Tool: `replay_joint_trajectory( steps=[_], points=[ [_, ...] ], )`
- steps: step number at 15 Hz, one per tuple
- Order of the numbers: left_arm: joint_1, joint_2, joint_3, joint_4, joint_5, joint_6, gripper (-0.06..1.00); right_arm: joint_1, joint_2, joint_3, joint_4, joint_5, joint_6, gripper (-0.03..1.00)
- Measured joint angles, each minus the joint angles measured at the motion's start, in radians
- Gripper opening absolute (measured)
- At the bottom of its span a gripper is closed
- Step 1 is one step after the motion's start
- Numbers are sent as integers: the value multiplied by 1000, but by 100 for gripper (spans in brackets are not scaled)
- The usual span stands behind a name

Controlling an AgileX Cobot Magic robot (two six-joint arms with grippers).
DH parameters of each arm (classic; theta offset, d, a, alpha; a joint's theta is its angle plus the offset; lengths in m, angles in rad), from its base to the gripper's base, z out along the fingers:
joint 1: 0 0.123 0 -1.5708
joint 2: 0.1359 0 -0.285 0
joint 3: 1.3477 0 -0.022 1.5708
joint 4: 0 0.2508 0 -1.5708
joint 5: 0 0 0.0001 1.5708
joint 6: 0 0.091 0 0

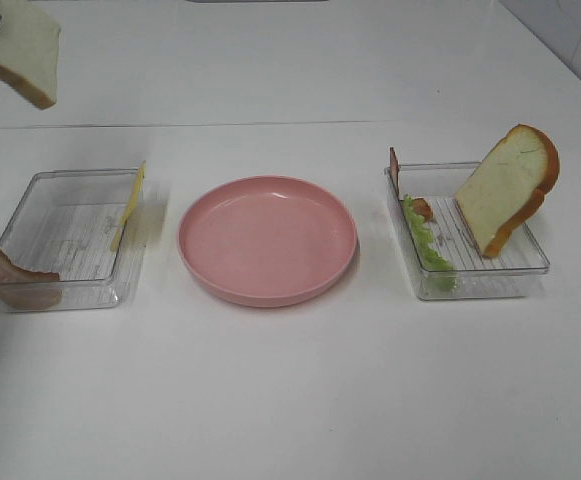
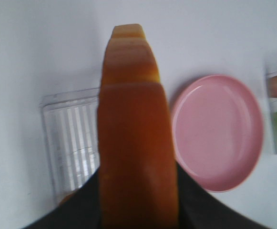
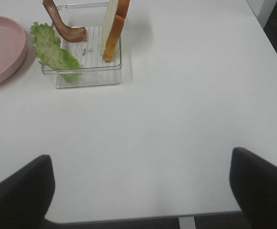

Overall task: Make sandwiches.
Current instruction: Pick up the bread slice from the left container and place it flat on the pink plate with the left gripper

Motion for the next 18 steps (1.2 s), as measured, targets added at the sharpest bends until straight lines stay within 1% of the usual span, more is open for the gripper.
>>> replay_joint_trajectory(
  steps=[1,2,5,7,10,12,14,18],
  points=[
    [-12,-12,-2,-64,0,6,20,0,0,0,0,0,0,96],
    [-67,-16,-3,-124,-1,12,20,0,0,0,0,0,0,96],
    [-234,26,-3,-150,-1,16,20,0,0,0,0,0,0,96],
    [-333,89,-3,-156,-11,-5,20,0,0,0,0,0,0,96],
    [-410,188,-3,-156,-64,-28,20,0,0,0,0,0,0,96],
    [-440,259,-3,-167,-81,-31,20,0,0,0,0,0,0,96],
    [-457,333,-3,-184,-128,-33,20,0,0,0,0,0,0,96],
    [-458,383,-3,-193,-150,-33,20,0,0,0,0,0,0,96]
  ],
)
